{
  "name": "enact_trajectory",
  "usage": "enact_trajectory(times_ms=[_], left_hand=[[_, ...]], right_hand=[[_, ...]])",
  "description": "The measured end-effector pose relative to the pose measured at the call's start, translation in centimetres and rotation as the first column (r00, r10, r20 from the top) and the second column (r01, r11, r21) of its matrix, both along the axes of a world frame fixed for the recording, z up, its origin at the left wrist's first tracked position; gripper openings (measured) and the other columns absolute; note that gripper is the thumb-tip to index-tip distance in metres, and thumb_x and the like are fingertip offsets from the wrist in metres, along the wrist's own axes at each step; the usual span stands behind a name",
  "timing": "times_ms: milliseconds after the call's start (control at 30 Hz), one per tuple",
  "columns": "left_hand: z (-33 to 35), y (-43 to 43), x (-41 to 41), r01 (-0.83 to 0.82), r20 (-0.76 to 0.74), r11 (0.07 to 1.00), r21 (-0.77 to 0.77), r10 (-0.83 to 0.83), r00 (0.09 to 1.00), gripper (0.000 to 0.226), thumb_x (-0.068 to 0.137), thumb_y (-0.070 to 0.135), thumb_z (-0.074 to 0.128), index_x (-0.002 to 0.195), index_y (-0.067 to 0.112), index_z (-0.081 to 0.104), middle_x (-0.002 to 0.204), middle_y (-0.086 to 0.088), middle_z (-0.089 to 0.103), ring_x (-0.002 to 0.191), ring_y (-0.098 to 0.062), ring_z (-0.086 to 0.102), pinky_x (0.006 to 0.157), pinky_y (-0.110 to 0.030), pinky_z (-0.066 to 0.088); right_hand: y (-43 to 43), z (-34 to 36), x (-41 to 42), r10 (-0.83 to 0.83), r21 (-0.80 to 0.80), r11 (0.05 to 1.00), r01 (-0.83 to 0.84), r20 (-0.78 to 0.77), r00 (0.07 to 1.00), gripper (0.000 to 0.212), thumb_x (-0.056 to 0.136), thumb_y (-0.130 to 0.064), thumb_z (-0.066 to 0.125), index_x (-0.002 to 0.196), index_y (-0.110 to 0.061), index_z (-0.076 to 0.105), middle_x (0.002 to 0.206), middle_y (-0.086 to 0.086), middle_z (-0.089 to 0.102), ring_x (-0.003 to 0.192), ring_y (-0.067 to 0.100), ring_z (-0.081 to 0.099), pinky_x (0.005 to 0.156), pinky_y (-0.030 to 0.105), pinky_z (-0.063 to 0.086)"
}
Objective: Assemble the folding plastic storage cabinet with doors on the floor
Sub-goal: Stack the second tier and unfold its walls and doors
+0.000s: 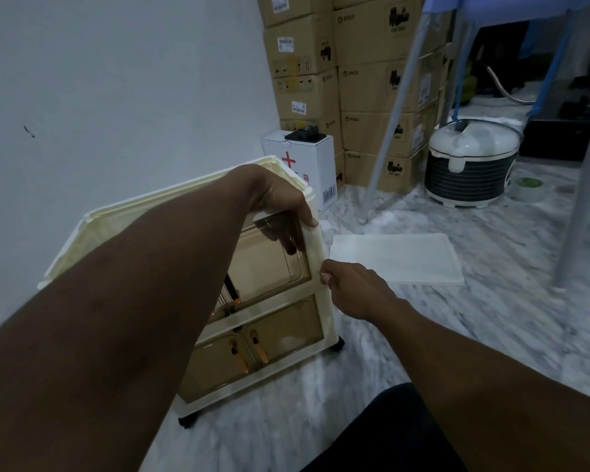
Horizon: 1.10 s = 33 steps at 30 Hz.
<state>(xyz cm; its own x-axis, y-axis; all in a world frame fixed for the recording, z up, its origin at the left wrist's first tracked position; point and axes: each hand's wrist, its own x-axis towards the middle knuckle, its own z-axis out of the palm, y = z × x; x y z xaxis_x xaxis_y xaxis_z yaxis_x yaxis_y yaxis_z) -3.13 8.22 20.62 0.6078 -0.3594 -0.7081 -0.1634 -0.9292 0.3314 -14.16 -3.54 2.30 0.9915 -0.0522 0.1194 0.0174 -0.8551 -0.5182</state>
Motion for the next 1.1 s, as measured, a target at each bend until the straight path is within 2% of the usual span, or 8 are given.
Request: enact_trajectory(times_ms=[167, 467, 600, 700, 800, 933, 1067, 1100], left_hand=[[-0.2, 0.1, -0.4, -0.021, 0.042, 1.000, -0.021, 0.022, 0.999, 0.045, 0.095, 0.040, 0.058, 0.125, 0.007, 0.064, 0.110, -0.007, 0.076, 0.104, -0.023, 0.072, 0.100, -0.037, 0.046], [0.3, 0.3, -0.8, 0.009, 0.079, 0.998, -0.056, -0.005, 0.997, 0.041, 0.096, 0.034, 0.060, 0.129, 0.010, 0.056, 0.117, -0.010, 0.073, 0.103, -0.027, 0.072, 0.106, -0.044, 0.046], [0.3, 0.9, -0.7, -0.022, 0.064, 0.998, -0.055, 0.025, 0.998, 0.040, 0.095, 0.032, 0.062, 0.127, 0.009, 0.057, 0.114, -0.011, 0.074, 0.102, -0.029, 0.073, 0.104, -0.042, 0.046], [0.1, 1.4, -1.0, -0.028, 0.133, 0.996, -0.090, 0.040, 0.990, 0.037, 0.093, 0.036, 0.064, 0.119, 0.009, 0.061, 0.107, -0.009, 0.076, 0.096, -0.027, 0.075, 0.104, -0.043, 0.046], [0.0, 1.5, -0.8, -0.003, 0.255, 0.989, -0.149, 0.041, 0.966, 0.041, 0.084, 0.042, 0.074, 0.108, 0.013, 0.060, 0.100, -0.011, 0.077, 0.087, -0.027, 0.076, 0.088, -0.040, 0.055], [1.3, 1.1, -0.7, 0.132, 0.617, 0.984, -0.118, -0.032, 0.786, 0.082, 0.059, 0.072, 0.078, 0.123, 0.024, 0.060, 0.115, -0.001, 0.070, 0.093, -0.022, 0.068, 0.079, -0.036, 0.055], [3.8, -0.5, -3.2, 0.149, 0.927, 0.987, -0.062, 0.001, 0.375, 0.050, 0.074, 0.069, 0.065, 0.084, 0.021, 0.058, 0.093, -0.003, 0.065, 0.082, -0.024, 0.063, 0.078, -0.042, 0.057], [3.9, -1.4, -4.0, 0.170, 0.946, 0.982, -0.085, 0.026, 0.323, 0.042, 0.079, 0.062, 0.063, 0.082, 0.020, 0.058, 0.089, -0.002, 0.064, 0.081, -0.024, 0.063, 0.078, -0.041, 0.056]], right_hand=[[-0.1, 1.1, 0.3, 0.005, -0.007, 1.000, -0.006, -0.070, 0.998, 0.018, 0.096, -0.029, 0.041, 0.093, -0.030, 0.059, 0.098, -0.004, 0.065, 0.086, 0.024, 0.061, 0.072, 0.036, 0.049], [0.0, 5.2, 0.7, 0.073, -0.126, 0.988, -0.094, -0.158, 0.985, 0.018, 0.091, -0.026, 0.044, 0.091, -0.031, 0.061, 0.109, 0.002, 0.065, 0.095, 0.026, 0.060, 0.084, 0.043, 0.052], [0.5, 4.9, 0.8, 0.083, -0.108, 0.989, -0.099, -0.146, 0.986, 0.016, 0.094, -0.024, 0.045, 0.089, -0.033, 0.057, 0.110, 0.003, 0.064, 0.095, 0.027, 0.060, 0.083, 0.040, 0.051], [0.9, 5.2, 0.9, 0.081, -0.116, 0.988, -0.098, -0.144, 0.986, 0.021, 0.094, -0.025, 0.045, 0.103, -0.028, 0.064, 0.114, 0.004, 0.065, 0.098, 0.027, 0.060, 0.084, 0.040, 0.051], [0.9, 5.9, 0.6, 0.074, -0.140, 0.985, -0.097, -0.162, 0.984, 0.025, 0.094, -0.033, 0.046, 0.111, -0.026, 0.064, 0.116, 0.004, 0.064, 0.100, 0.027, 0.060, 0.085, 0.041, 0.051], [-0.7, 7.8, -0.4, 0.029, -0.189, 0.980, -0.064, -0.181, 0.983, 0.029, 0.089, -0.049, 0.055, 0.101, -0.024, 0.064, 0.108, 0.005, 0.062, 0.096, 0.026, 0.059, 0.084, 0.040, 0.052], [-3.8, 10.1, -1.8, -0.041, -0.236, 0.972, 0.006, -0.143, 0.989, 0.020, 0.088, -0.043, 0.060, 0.095, -0.025, 0.063, 0.113, 0.007, 0.062, 0.101, 0.028, 0.060, 0.088, 0.043, 0.052], [-4.8, 10.6, -2.3, -0.061, -0.236, 0.971, 0.029, -0.127, 0.990, 0.019, 0.088, -0.041, 0.061, 0.095, -0.024, 0.063, 0.114, 0.007, 0.063, 0.101, 0.028, 0.060, 0.088, 0.042, 0.052]])
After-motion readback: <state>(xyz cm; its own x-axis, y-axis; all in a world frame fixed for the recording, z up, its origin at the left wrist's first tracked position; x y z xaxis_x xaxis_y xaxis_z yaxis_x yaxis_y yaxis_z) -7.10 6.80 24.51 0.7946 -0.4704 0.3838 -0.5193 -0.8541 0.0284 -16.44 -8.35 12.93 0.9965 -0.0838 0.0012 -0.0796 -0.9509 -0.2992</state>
